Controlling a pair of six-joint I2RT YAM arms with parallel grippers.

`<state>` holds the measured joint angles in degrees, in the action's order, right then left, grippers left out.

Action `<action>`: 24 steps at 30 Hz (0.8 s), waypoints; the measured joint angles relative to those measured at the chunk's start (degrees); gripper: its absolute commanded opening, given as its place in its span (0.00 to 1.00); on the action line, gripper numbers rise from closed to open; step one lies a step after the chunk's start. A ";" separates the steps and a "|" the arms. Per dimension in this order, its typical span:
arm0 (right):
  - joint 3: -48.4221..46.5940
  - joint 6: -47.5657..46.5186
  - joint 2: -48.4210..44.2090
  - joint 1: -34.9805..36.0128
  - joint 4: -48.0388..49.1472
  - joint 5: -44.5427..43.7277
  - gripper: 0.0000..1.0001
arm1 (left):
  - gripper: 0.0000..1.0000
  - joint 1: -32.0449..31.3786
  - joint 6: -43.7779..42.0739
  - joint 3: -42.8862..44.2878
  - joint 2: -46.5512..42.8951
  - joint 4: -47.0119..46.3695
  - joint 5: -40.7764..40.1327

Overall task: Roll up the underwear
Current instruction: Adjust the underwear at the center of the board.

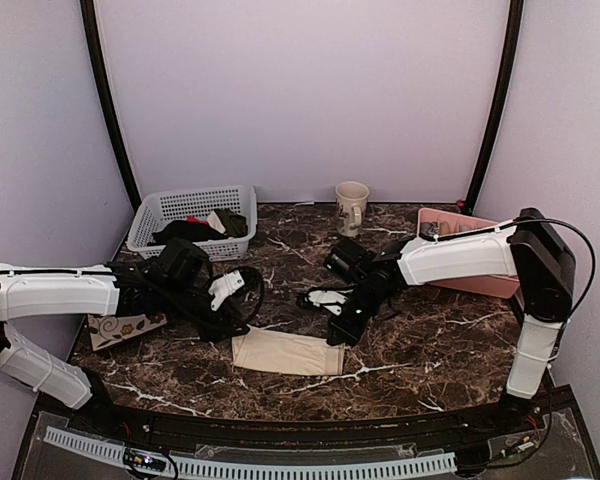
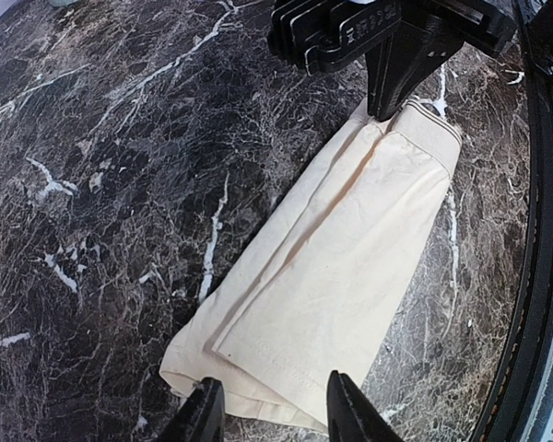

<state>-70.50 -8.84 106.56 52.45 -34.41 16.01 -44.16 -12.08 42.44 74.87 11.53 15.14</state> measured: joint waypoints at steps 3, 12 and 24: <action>-0.09 0.20 -0.07 0.00 -0.44 0.04 0.14 | 0.43 0.00 0.68 -0.22 0.00 0.11 0.02; -0.11 2.10 -1.62 0.00 -1.18 2.25 0.25 | 0.44 0.00 2.71 0.13 3.32 0.42 0.09; 0.35 3.10 -2.64 0.00 -1.20 3.98 0.32 | 0.44 0.00 3.67 2.45 7.10 0.87 0.24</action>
<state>-70.15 -5.74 103.92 52.45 -35.62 19.99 -44.16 -8.40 44.88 81.97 12.40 15.38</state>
